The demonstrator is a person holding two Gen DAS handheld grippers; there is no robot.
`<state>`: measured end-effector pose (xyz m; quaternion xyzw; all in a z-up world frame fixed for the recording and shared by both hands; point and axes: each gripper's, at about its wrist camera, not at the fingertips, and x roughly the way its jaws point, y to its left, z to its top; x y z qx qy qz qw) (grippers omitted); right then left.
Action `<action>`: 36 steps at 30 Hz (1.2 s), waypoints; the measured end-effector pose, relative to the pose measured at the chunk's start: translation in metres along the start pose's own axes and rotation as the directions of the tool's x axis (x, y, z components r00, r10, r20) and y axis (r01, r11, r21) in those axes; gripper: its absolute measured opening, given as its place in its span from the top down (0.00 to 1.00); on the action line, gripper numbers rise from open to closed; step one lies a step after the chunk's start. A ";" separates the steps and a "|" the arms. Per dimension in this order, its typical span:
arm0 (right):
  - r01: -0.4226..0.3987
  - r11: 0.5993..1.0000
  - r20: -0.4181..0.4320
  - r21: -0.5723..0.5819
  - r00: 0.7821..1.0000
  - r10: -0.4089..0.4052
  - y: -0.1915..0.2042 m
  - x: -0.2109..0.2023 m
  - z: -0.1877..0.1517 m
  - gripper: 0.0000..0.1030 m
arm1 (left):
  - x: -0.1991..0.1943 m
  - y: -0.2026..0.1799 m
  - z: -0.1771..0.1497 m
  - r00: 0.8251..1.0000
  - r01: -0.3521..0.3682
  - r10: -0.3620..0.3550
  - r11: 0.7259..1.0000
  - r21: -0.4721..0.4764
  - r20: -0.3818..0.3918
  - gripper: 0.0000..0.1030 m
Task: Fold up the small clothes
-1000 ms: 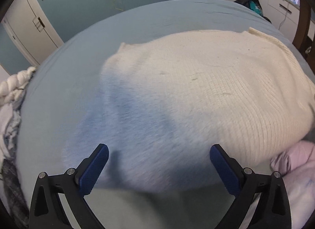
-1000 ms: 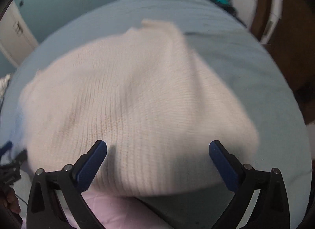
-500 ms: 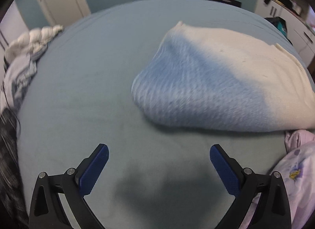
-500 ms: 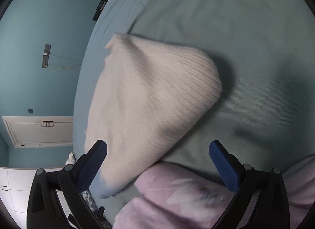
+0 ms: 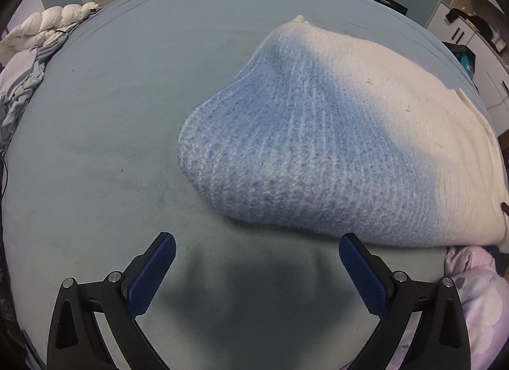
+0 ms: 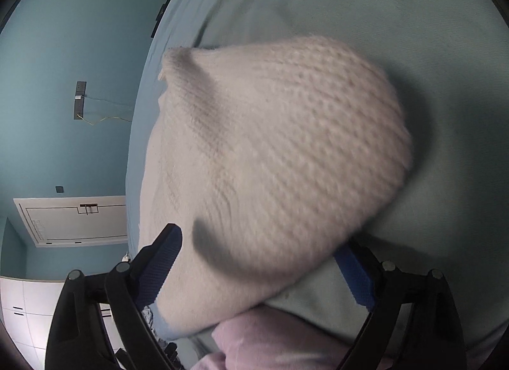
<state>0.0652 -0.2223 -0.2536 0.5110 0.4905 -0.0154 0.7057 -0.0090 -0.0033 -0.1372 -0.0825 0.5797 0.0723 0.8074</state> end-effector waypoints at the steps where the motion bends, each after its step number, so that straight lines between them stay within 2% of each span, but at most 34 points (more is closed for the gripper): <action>1: 0.026 0.999 0.009 -0.018 1.000 -0.026 0.003 -0.007 -0.005 0.30 | 0.000 -0.002 0.001 1.000 -0.004 0.004 1.000 0.004 0.000 0.00; 4: 0.087 0.994 0.058 -0.071 0.995 -0.083 0.010 -0.013 -0.011 0.45 | -0.003 -0.006 -0.001 1.000 -0.016 0.016 1.000 0.014 0.003 0.00; 6: 0.102 0.989 0.112 -0.103 0.990 -0.091 0.015 -0.021 -0.015 0.61 | -0.006 -0.012 -0.001 1.000 -0.012 0.012 1.000 0.019 0.011 0.00; 7: 0.104 0.987 0.140 -0.120 0.986 -0.087 0.017 -0.025 -0.017 0.66 | -0.005 -0.016 0.001 1.000 -0.009 0.008 1.000 0.023 0.013 0.00; 10: 0.137 0.975 0.202 -0.176 0.974 -0.101 0.027 -0.032 -0.023 0.69 | -0.006 -0.027 -0.002 1.000 0.002 -0.002 0.999 0.053 0.001 0.00; 14: 0.189 0.958 0.240 -0.214 0.961 -0.136 0.036 -0.030 -0.023 0.69 | 0.007 -0.038 0.000 0.999 0.040 -0.039 0.996 0.080 -0.018 0.00; 16: 0.197 0.956 0.242 -0.219 0.960 -0.142 0.035 -0.025 -0.019 0.69 | 0.017 -0.034 0.005 0.996 0.067 -0.065 0.997 0.033 -0.053 0.00; 17: 0.196 0.956 0.241 -0.218 0.960 -0.142 0.034 -0.025 -0.018 0.69 | 0.023 -0.028 0.009 0.992 0.105 -0.106 0.994 -0.013 -0.071 0.00; 19: 0.195 0.957 0.240 -0.217 0.960 -0.141 0.031 -0.022 -0.014 0.69 | 0.033 -0.018 0.019 0.976 0.184 -0.195 0.977 -0.111 -0.100 0.00; 21: 0.190 0.958 0.242 -0.216 0.961 -0.136 0.030 -0.021 -0.012 0.69 | 0.040 -0.013 0.027 0.962 0.226 -0.246 0.960 -0.163 -0.116 0.00; 23: 0.193 0.957 0.246 -0.217 0.959 -0.138 0.027 -0.019 -0.011 0.69 | 0.041 -0.011 0.031 0.955 0.238 -0.266 0.952 -0.195 -0.133 0.01; 25: 0.193 0.957 0.249 -0.218 0.959 -0.137 0.028 -0.016 -0.014 0.68 | 0.036 -0.009 0.031 0.935 0.278 -0.322 0.926 -0.257 -0.148 0.01; 27: 0.191 0.957 0.250 -0.217 0.959 -0.135 0.025 -0.018 -0.016 0.68 | 0.029 -0.006 0.025 0.901 0.347 -0.408 0.880 -0.325 -0.144 0.01; 29: 0.197 0.956 0.255 -0.219 0.957 -0.139 0.025 -0.017 -0.017 0.68 | 0.028 0.003 0.023 0.868 0.401 -0.484 0.818 -0.412 -0.116 0.00; 30: 0.201 0.954 0.259 -0.222 0.956 -0.141 0.027 -0.015 -0.017 0.68 | 0.028 0.012 0.026 0.863 0.411 -0.500 0.778 -0.475 -0.071 0.00; 31: 0.203 0.953 0.263 -0.225 0.954 -0.142 0.027 -0.014 -0.017 0.68 | 0.029 0.021 0.028 0.878 0.396 -0.478 0.760 -0.515 -0.031 0.00; 32: 0.204 0.953 0.264 -0.226 0.954 -0.141 0.026 -0.014 -0.017 0.67 | 0.031 0.027 0.028 0.898 0.364 -0.439 0.760 -0.538 -0.012 0.00; 34: 0.200 0.954 0.265 -0.224 0.954 -0.138 0.024 -0.013 -0.016 0.67 | 0.042 0.034 0.032 0.943 0.256 -0.331 0.785 -0.564 -0.033 0.00; 35: 0.200 0.954 0.265 -0.225 0.954 -0.138 0.024 -0.013 -0.016 0.67 | 0.053 0.034 0.034 0.946 0.233 -0.319 0.796 -0.559 -0.059 0.00; 36: 0.202 0.953 0.266 -0.227 0.954 -0.139 0.024 -0.013 -0.016 0.67 | 0.064 0.033 0.034 0.931 0.268 -0.360 0.783 -0.561 -0.057 0.00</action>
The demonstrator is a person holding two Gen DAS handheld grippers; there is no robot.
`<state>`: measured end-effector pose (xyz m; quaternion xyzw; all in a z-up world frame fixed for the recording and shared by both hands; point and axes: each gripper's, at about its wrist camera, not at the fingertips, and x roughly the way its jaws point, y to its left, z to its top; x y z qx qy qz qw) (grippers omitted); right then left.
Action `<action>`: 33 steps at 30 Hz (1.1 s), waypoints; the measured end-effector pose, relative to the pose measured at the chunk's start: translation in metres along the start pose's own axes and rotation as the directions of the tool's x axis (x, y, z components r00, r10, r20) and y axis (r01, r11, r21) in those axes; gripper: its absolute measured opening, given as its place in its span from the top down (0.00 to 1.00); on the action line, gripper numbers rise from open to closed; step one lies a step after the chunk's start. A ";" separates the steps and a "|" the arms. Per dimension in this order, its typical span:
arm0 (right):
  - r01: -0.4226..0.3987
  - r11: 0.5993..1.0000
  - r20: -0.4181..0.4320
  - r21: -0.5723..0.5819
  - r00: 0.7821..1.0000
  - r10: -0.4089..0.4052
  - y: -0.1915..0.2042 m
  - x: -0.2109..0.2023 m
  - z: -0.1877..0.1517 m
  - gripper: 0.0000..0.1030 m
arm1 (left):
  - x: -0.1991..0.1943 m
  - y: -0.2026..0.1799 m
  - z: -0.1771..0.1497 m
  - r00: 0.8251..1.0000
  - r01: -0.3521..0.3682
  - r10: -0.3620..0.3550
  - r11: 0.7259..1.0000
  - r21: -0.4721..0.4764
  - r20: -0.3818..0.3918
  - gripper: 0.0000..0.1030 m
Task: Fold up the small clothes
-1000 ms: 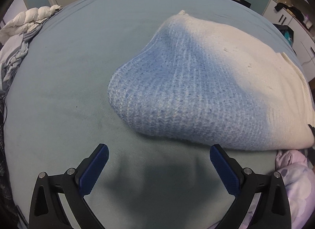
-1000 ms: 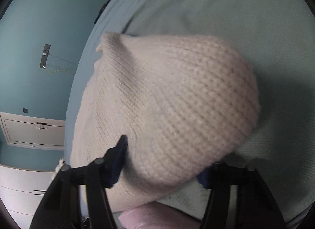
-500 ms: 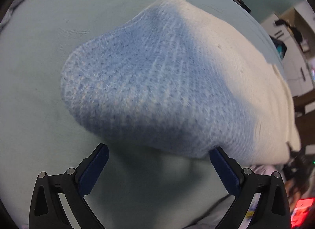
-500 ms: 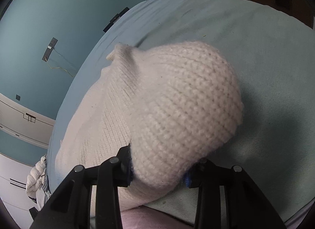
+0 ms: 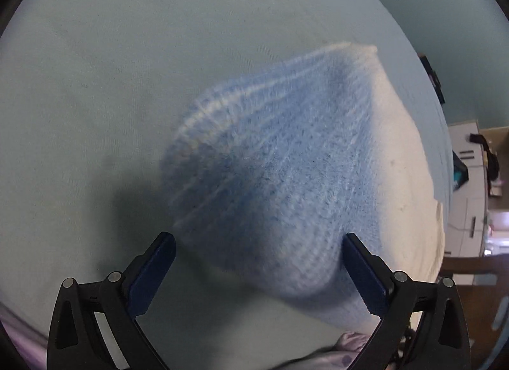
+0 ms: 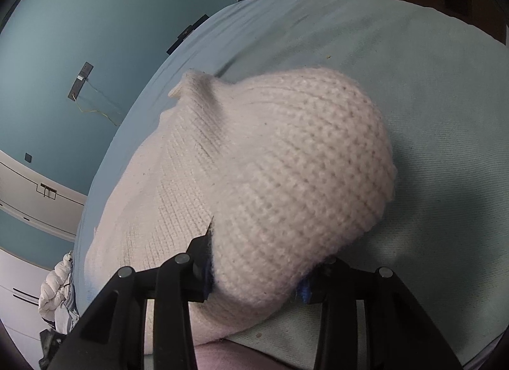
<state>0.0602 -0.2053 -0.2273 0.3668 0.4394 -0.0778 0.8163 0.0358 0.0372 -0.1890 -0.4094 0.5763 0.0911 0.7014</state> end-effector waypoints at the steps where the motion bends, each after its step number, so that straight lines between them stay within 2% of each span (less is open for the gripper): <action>1: 0.002 1.000 0.001 -0.004 1.000 -0.002 0.000 0.000 0.000 0.67 | 0.007 -0.001 0.001 1.000 0.029 -0.029 1.000 -0.008 -0.009 0.00; 3: 0.002 1.000 0.001 -0.007 1.000 -0.002 0.000 0.000 0.000 0.67 | 0.009 0.000 0.003 0.999 0.047 -0.046 0.999 -0.022 0.003 0.00; 5: -0.006 1.000 -0.001 -0.003 1.000 0.006 -0.002 -0.001 0.000 0.67 | 0.007 -0.006 0.004 0.996 0.079 -0.080 0.996 0.029 0.030 0.30; 7: -0.014 1.000 -0.005 0.008 1.000 0.014 -0.005 -0.001 0.001 0.67 | 0.007 -0.012 0.006 0.997 0.055 -0.057 0.998 0.043 0.046 0.39; 8: -0.014 1.000 -0.006 0.008 1.000 0.014 -0.005 -0.002 0.001 0.67 | 0.005 -0.012 0.005 0.997 0.064 -0.065 0.997 0.038 0.051 0.46; 11: -0.017 1.000 -0.027 0.026 0.999 0.017 -0.006 -0.004 0.003 0.68 | -0.001 -0.010 0.004 0.991 0.127 -0.127 0.992 0.000 0.050 0.57; 14: -0.054 0.991 -0.096 0.125 0.993 0.066 -0.011 -0.012 0.015 0.71 | -0.019 -0.012 0.003 0.977 0.209 -0.209 0.978 0.013 0.044 0.60; 16: -0.073 0.984 -0.120 0.163 0.988 0.094 -0.005 -0.025 0.027 0.73 | -0.024 -0.017 0.001 0.972 0.229 -0.230 0.973 0.035 0.053 0.60; 20: -0.061 0.993 -0.113 0.104 0.991 0.073 0.024 -0.061 0.039 0.73 | -0.056 -0.017 -0.005 0.968 0.245 -0.248 0.968 0.052 0.050 0.61; 24: -0.093 0.990 -0.162 0.109 0.981 0.110 0.031 -0.101 0.048 0.73 | -0.086 0.001 -0.017 0.956 0.292 -0.292 0.956 -0.013 0.005 0.61; 26: -0.093 0.994 -0.194 0.064 0.976 0.104 0.034 -0.121 0.048 0.73 | -0.097 0.007 -0.024 0.954 0.298 -0.299 0.954 -0.021 -0.008 0.61; 31: -0.061 0.997 -0.312 0.052 0.947 0.075 0.019 -0.141 0.034 0.73 | -0.113 0.012 -0.039 0.962 0.274 -0.274 0.962 0.016 -0.006 0.61; 33: -0.055 0.997 -0.325 0.060 0.943 0.072 0.010 -0.143 0.030 0.73 | -0.114 0.018 -0.043 0.961 0.276 -0.276 0.961 -0.026 -0.024 0.61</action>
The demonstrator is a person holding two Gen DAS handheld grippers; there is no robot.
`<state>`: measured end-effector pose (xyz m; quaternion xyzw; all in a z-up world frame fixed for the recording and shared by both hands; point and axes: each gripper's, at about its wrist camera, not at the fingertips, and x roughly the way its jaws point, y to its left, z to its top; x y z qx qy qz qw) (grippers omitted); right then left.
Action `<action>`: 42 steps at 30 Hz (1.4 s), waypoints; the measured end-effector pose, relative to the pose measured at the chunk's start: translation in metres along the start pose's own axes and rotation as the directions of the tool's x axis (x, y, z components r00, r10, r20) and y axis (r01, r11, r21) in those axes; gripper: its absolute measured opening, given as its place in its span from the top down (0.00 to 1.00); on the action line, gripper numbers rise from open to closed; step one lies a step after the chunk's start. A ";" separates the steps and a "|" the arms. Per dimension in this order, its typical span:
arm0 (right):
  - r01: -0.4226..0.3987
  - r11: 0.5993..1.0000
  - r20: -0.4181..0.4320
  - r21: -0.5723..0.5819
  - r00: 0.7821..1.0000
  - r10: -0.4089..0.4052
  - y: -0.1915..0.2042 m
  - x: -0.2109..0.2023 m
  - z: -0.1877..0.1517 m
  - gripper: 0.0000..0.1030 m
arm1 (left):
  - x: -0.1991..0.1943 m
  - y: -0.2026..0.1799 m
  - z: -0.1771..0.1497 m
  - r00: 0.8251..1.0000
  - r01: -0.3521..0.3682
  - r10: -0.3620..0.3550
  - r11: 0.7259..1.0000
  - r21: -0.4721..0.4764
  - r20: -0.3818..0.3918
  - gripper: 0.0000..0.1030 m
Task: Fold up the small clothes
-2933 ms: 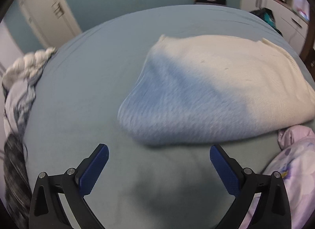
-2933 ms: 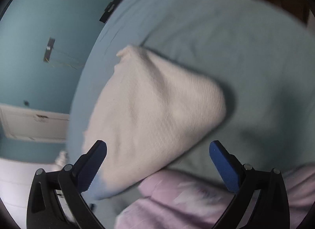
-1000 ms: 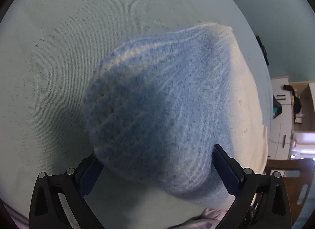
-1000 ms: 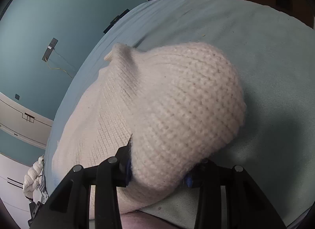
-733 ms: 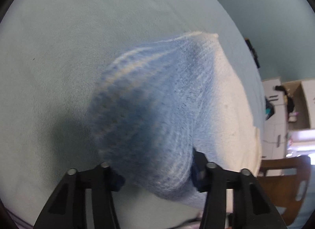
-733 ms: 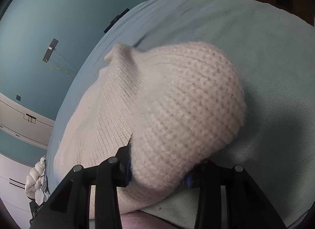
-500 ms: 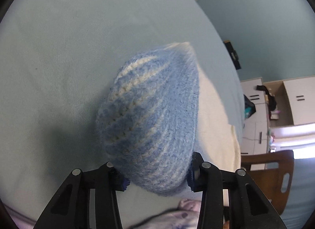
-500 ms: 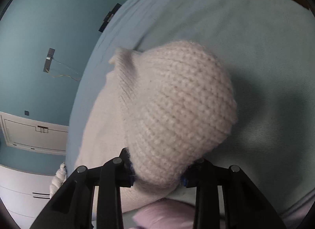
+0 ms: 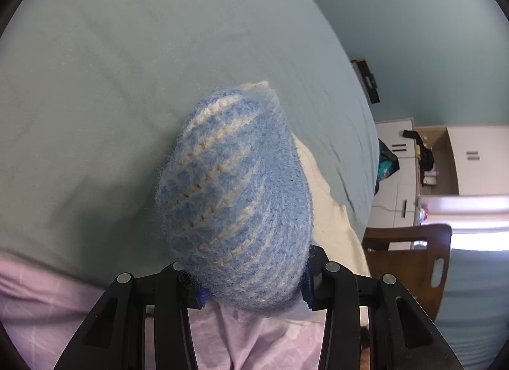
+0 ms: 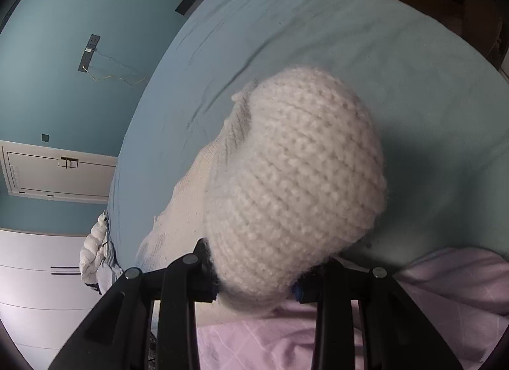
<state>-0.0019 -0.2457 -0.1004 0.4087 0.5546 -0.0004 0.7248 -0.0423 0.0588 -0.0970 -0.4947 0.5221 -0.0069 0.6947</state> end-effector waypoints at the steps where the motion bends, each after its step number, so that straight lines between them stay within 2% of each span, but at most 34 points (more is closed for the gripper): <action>1: -0.005 1.000 -0.015 0.026 1.000 0.005 -0.008 0.000 -0.002 0.73 | 0.003 0.001 -0.001 1.000 0.001 -0.001 1.000 -0.017 -0.008 0.61; 3: -0.033 0.997 -0.041 0.075 0.999 0.036 -0.018 0.000 -0.002 0.73 | 0.007 -0.003 0.000 1.000 0.000 -0.001 1.000 -0.021 -0.015 0.61; 7: -0.088 0.993 -0.050 0.074 0.995 0.092 -0.005 -0.002 0.019 0.73 | 0.005 -0.013 0.013 1.000 0.014 -0.015 1.000 -0.022 -0.017 0.61; 9: -0.101 0.987 -0.084 0.124 0.990 0.112 0.000 0.003 0.034 0.72 | 0.005 -0.021 0.034 1.000 0.021 -0.022 0.999 -0.033 -0.020 0.61; 12: -0.109 0.958 -0.126 0.266 0.981 0.147 0.002 0.022 0.068 0.63 | 0.029 -0.043 0.074 0.998 0.041 -0.045 0.994 -0.100 -0.035 0.56; 14: -0.146 0.930 -0.112 0.338 0.975 0.193 0.003 0.043 0.097 0.51 | 0.047 -0.056 0.107 0.999 0.036 -0.037 0.991 -0.127 -0.002 0.39; 15: -0.175 0.921 -0.095 0.347 0.971 0.220 0.005 0.054 0.112 0.41 | 0.049 -0.060 0.120 0.999 0.033 -0.027 0.991 -0.133 0.047 0.31; 16: -0.201 0.917 -0.080 0.346 0.967 0.242 0.008 0.065 0.126 0.36 | 0.049 -0.064 0.128 0.995 0.026 -0.013 0.992 -0.124 0.102 0.18; 17: -0.223 0.915 -0.057 0.337 0.965 0.257 0.011 0.075 0.140 0.35 | 0.047 -0.069 0.137 0.984 -0.010 0.028 0.995 -0.104 0.177 0.09; 18: -0.228 0.920 -0.043 0.319 0.966 0.255 0.013 0.079 0.147 0.35 | 0.045 -0.074 0.141 0.967 -0.077 0.095 0.993 -0.085 0.236 0.03; 20: -0.208 0.938 0.011 0.279 0.977 0.213 0.016 0.078 0.152 0.33 | 0.048 -0.081 0.136 0.939 -0.182 0.189 0.982 -0.049 0.288 0.00; 21: -0.195 0.949 0.024 0.246 0.980 0.195 0.018 0.077 0.151 0.25 | 0.054 -0.086 0.132 0.933 -0.220 0.211 0.976 -0.002 0.290 0.00; 23: -0.129 0.981 0.040 0.145 0.991 0.124 0.024 0.079 0.143 0.23 | 0.074 -0.101 0.119 0.925 -0.309 0.260 0.939 0.149 0.276 0.00; 25: -0.018 0.999 0.064 0.048 0.998 0.014 0.024 0.080 0.137 0.23 | 0.095 -0.118 0.099 0.896 -0.408 0.317 0.863 0.298 0.311 0.00; 26: 0.037 0.999 0.093 0.003 0.995 -0.037 0.023 0.078 0.133 0.23 | 0.111 -0.128 0.083 0.871 -0.472 0.350 0.788 0.395 0.344 0.00; 27: 0.073 0.997 0.118 -0.034 0.991 -0.068 0.019 0.075 0.134 0.23 | 0.120 -0.131 0.076 0.860 -0.500 0.364 0.743 0.445 0.359 0.00; 28: 0.111 0.991 0.139 -0.074 0.985 -0.100 0.019 0.076 0.132 0.23 | 0.134 -0.137 0.065 0.847 -0.529 0.379 0.679 0.510 0.374 0.00; 30: 0.147 0.981 0.141 -0.123 0.981 -0.130 0.015 0.083 0.129 0.24 | 0.167 -0.142 0.046 0.816 -0.576 0.428 0.541 0.613 0.389 0.00; 31: 0.147 0.981 0.135 -0.127 0.982 -0.130 0.016 0.088 0.133 0.26 | 0.182 -0.144 0.039 0.790 -0.605 0.462 0.482 0.633 0.403 0.00; 32: 0.130 0.983 0.130 -0.126 0.985 -0.113 0.010 0.093 0.131 0.27 | 0.195 -0.140 0.033 0.762 -0.637 0.479 0.431 0.640 0.436 0.00; 33: 0.119 0.985 0.124 -0.128 0.987 -0.103 0.008 0.096 0.131 0.28 | 0.201 -0.137 0.026 0.745 -0.658 0.461 0.396 0.640 0.481 0.00; 35: 0.106 0.985 0.087 -0.135 0.992 -0.094 0.003 0.105 0.124 0.36 | 0.202 -0.132 0.018 0.733 -0.676 0.424 0.366 0.640 0.532 0.00; 36: 0.111 0.983 0.070 -0.149 0.992 -0.102 0.003 0.106 0.120 0.40 | 0.204 -0.131 0.017 0.729 -0.679 0.427 0.360 0.639 0.534 0.00; 38: 0.148 0.968 0.106 -0.202 0.986 -0.129 0.008 0.104 0.111 0.45 | 0.205 -0.129 0.018 0.736 -0.673 0.438 0.388 0.630 0.516 0.00; 40: 0.202 0.948 0.138 -0.244 0.975 -0.173 0.015 0.100 0.107 0.66 | 0.207 -0.133 0.021 0.743 -0.664 0.447 0.406 0.628 0.498 0.00; 42: 0.242 0.929 0.184 -0.280 0.963 -0.195 0.030 0.100 0.102 0.74 | 0.204 -0.129 0.024 0.746 -0.661 0.456 0.416 0.624 0.485 0.00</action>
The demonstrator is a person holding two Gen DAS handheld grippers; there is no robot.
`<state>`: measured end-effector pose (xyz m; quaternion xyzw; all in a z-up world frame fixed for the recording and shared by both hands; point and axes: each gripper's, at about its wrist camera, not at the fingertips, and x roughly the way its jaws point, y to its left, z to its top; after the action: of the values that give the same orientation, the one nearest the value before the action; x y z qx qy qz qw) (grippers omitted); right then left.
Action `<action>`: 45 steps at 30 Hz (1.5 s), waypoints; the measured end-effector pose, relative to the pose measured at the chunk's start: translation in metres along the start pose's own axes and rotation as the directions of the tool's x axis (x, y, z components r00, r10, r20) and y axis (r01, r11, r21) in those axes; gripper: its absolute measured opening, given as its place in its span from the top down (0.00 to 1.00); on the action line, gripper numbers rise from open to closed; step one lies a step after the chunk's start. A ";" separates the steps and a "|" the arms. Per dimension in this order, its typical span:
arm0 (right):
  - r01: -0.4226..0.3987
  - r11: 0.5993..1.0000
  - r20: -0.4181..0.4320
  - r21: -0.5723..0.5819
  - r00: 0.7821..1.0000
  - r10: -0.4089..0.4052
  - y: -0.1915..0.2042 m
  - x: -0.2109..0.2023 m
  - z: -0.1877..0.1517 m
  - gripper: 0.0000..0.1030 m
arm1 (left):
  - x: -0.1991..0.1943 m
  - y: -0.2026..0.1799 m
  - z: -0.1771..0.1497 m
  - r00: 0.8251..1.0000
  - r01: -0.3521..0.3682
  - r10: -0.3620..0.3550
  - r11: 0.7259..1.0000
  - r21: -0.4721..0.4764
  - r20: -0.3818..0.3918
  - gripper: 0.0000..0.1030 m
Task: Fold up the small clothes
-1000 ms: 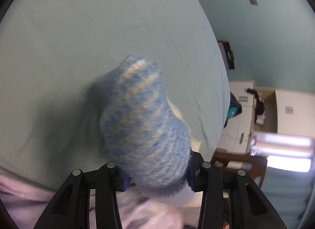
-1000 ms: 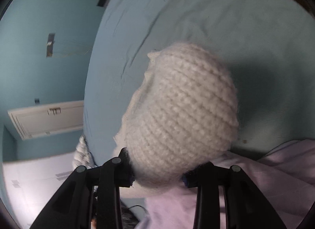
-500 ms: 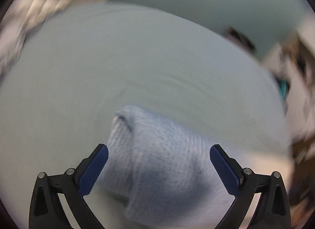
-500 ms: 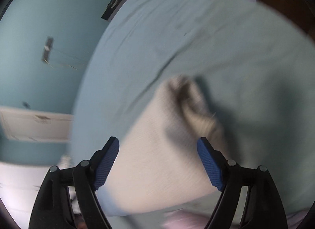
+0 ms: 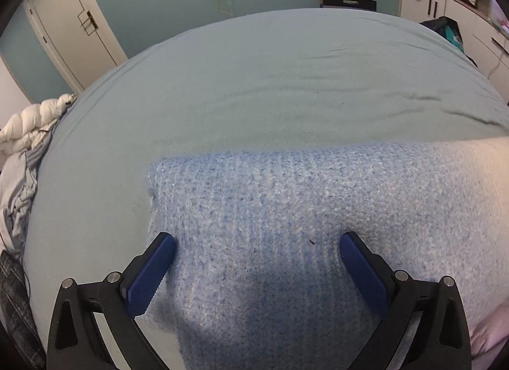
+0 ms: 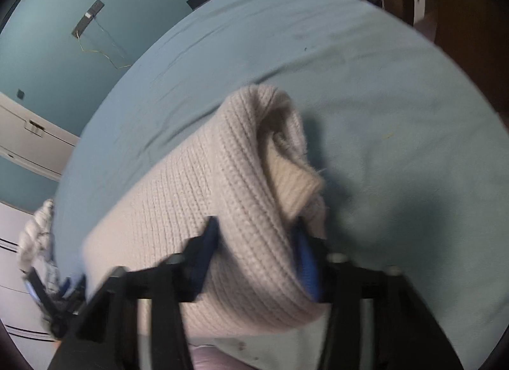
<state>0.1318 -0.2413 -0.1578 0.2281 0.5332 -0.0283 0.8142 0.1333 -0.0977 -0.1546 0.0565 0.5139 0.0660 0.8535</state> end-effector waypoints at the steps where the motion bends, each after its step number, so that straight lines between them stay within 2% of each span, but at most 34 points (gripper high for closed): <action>1: 0.045 0.998 0.039 -0.050 0.998 -0.043 0.011 -0.008 -0.005 0.77 | 0.003 0.006 0.003 1.000 0.000 0.000 1.000 -0.002 -0.005 0.00; 2: 0.084 0.993 0.079 -0.081 0.994 -0.078 0.031 -0.012 -0.012 0.77 | 0.004 0.007 0.003 1.000 -0.001 0.001 1.000 -0.005 -0.011 0.00; 4: 0.148 0.985 0.161 -0.093 0.978 -0.132 0.040 -0.024 -0.021 0.78 | 0.012 0.004 0.015 1.000 -0.001 0.001 1.000 -0.009 -0.019 0.00; 8: 0.234 0.971 0.171 -0.049 0.960 -0.223 0.024 0.006 -0.031 0.79 | 0.022 0.025 0.019 1.000 0.010 -0.010 1.000 -0.014 -0.014 0.00; 11: 0.275 0.957 0.244 -0.091 0.938 -0.246 0.035 0.018 -0.036 0.76 | 0.015 0.030 0.020 0.999 -0.010 0.009 0.999 -0.039 -0.035 0.00; 12: 0.289 0.952 0.259 -0.098 0.931 -0.256 0.039 0.016 -0.039 0.66 | 0.006 0.031 0.023 0.999 -0.026 0.025 0.999 -0.045 -0.036 0.00; 13: 0.297 0.950 0.267 -0.101 0.928 -0.261 0.042 0.011 -0.040 0.51 | -0.002 0.029 0.026 0.999 -0.033 0.032 0.998 -0.047 -0.018 0.02; 14: 0.298 0.950 0.263 -0.090 0.927 -0.266 0.041 0.006 -0.040 0.43 | -0.017 0.026 0.030 0.999 -0.027 0.029 0.999 -0.047 0.031 0.02; 15: 0.298 0.953 0.262 -0.060 0.926 -0.273 0.039 -0.001 -0.038 0.30 | -0.029 0.021 0.032 0.997 -0.007 0.010 0.999 -0.042 0.074 0.01; 17: 0.293 0.956 0.296 0.015 0.912 -0.285 0.029 -0.021 -0.034 0.28 | -0.048 0.002 0.037 0.990 0.062 -0.061 0.998 -0.007 0.124 0.00; 18: 0.288 0.956 0.322 0.048 0.902 -0.288 0.022 -0.037 -0.031 0.28 | -0.049 -0.006 0.037 0.989 0.079 -0.079 0.997 0.008 0.121 0.00; 19: 0.300 0.950 0.367 0.092 0.876 -0.312 0.024 -0.051 -0.034 0.28 | -0.046 -0.017 0.036 0.989 0.093 -0.095 0.995 0.026 0.109 0.00; 20: 0.308 0.946 0.397 0.103 0.859 -0.323 0.027 -0.064 -0.038 0.27 | -0.038 -0.029 0.035 0.991 0.101 -0.104 0.994 0.046 0.085 0.00; 21: 0.306 0.948 0.419 0.085 0.853 -0.313 0.035 -0.071 -0.038 0.22 | -0.028 -0.038 0.033 0.994 0.094 -0.098 0.994 0.063 0.058 0.00; 23: 0.311 0.950 0.429 -0.005 0.859 -0.279 0.061 -0.075 -0.038 0.18 | 0.001 -0.055 0.023 0.999 0.048 -0.048 0.994 0.099 -0.004 0.00; 26: 0.331 0.930 0.450 -0.161 0.863 -0.229 0.104 -0.075 -0.045 0.18 | 0.016 -0.050 0.011 0.997 0.057 -0.060 0.997 0.057 0.047 0.00; 28: 0.313 0.910 0.423 -0.272 0.888 -0.178 0.128 -0.065 -0.052 0.14 | 0.017 -0.049 0.010 0.998 0.044 -0.048 0.997 0.065 0.052 0.00; 30: 0.297 0.886 0.372 -0.356 0.915 -0.157 0.144 -0.044 -0.055 0.14 | 0.017 -0.049 0.013 0.998 0.044 -0.047 0.997 0.066 0.035 0.00; 32: 0.287 0.869 0.301 -0.402 0.938 -0.171 0.153 -0.018 -0.058 0.14 | 0.014 -0.053 0.015 0.998 0.060 -0.061 0.996 0.060 0.014 0.00; 34: 0.278 0.859 0.161 -0.429 0.960 -0.231 0.148 0.020 -0.059 0.13 | 0.017 -0.040 0.027 0.997 0.073 -0.073 0.995 0.068 -0.002 0.00; 35: 0.280 0.860 0.117 -0.427 0.960 -0.254 0.142 0.035 -0.059 0.10 | 0.016 -0.038 0.029 0.997 0.081 -0.081 0.993 0.084 -0.009 0.00; 36: 0.269 0.869 0.111 -0.415 0.963 -0.245 0.133 0.042 -0.061 0.02 | 0.015 -0.035 0.030 0.996 0.084 -0.083 0.992 0.098 -0.009 0.00; 37: 0.258 0.875 0.128 -0.409 0.966 -0.225 0.130 0.041 -0.059 0.01 | 0.014 -0.029 0.032 0.997 0.073 -0.073 0.992 0.107 -0.003 0.00; 41: 0.291 0.856 0.148 -0.428 0.957 -0.251 0.134 0.039 -0.063 0.01 | 0.017 0.015 0.034 0.998 0.056 -0.056 0.997 0.046 -0.002 0.00; 45: 0.274 0.867 0.177 -0.416 0.960 -0.218 0.134 0.031 -0.071 0.01 | 0.006 0.052 0.033 0.999 0.040 -0.040 0.999 0.001 0.000 0.00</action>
<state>0.1230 -0.0871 -0.1631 -0.0322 0.4988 -0.0259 0.8657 0.1628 -0.0459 -0.1362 0.0469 0.5148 0.0486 0.8546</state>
